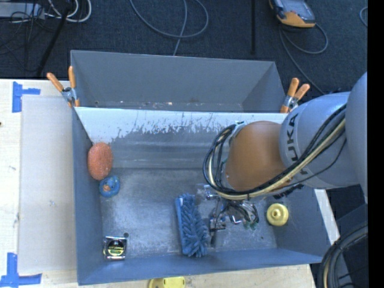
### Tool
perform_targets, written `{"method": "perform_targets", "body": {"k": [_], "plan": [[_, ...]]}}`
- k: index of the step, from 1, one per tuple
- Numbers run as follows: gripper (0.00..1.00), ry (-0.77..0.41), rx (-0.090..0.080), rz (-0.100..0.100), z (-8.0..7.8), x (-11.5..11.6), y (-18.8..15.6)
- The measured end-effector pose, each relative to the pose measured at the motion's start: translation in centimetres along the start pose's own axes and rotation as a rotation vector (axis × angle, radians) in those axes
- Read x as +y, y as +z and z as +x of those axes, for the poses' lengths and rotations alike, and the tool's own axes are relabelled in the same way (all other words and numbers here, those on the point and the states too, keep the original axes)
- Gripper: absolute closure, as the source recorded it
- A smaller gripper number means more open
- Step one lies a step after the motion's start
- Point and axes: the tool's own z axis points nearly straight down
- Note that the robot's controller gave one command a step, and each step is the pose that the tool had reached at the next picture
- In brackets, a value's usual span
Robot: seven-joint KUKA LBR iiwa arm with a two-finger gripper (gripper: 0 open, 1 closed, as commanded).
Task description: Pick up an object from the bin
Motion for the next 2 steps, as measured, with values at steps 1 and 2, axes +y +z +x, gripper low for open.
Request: {"method": "perform_targets", "body": {"k": [1, 2], "plan": [[1.0, -0.433, -0.004, 0.0, -1.77, 2.71, 2.18], [1.0, -0.432, -0.004, 0.0, -1.76, 2.7, 2.18]]}}
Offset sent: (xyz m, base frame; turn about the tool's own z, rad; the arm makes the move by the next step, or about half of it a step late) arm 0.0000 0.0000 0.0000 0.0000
